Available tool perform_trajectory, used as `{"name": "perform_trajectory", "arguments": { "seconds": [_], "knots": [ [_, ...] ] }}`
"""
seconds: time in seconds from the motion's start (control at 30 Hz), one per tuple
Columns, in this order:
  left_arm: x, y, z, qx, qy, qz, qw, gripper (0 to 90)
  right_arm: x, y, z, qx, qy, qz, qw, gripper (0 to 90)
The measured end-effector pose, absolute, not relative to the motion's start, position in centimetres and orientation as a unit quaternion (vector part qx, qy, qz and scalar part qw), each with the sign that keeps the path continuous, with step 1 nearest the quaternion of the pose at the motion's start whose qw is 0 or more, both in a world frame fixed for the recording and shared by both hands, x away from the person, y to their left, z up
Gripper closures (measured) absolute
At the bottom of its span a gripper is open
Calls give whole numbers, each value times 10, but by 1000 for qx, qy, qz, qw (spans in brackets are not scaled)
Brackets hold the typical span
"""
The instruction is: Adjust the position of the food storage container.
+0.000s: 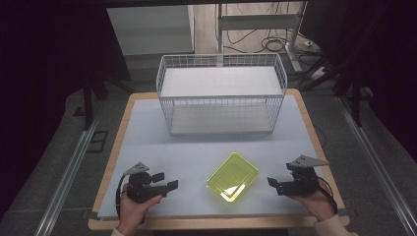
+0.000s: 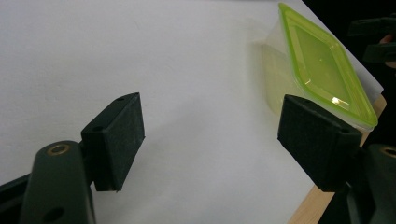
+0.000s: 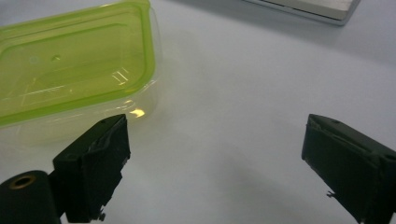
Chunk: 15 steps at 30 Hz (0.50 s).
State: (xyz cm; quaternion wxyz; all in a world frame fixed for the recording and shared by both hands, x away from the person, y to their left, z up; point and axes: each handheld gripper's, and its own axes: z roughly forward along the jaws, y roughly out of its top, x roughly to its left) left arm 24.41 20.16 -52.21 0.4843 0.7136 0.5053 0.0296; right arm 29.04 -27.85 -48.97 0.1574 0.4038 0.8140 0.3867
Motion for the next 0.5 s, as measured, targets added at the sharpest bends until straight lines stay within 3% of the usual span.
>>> {"name": "perform_trajectory", "arguments": {
  "seconds": [0.37, 0.5],
  "knots": [
    [245, 200, -522, 720, 503, 35, 478, 221, 290, -287, -483, 392, 821, 387, 153, 274],
    [245, 200, -522, 721, 503, 38, 476, 222, 289, -289, -481, 387, 825, 386, 146, 416]
  ]
}}
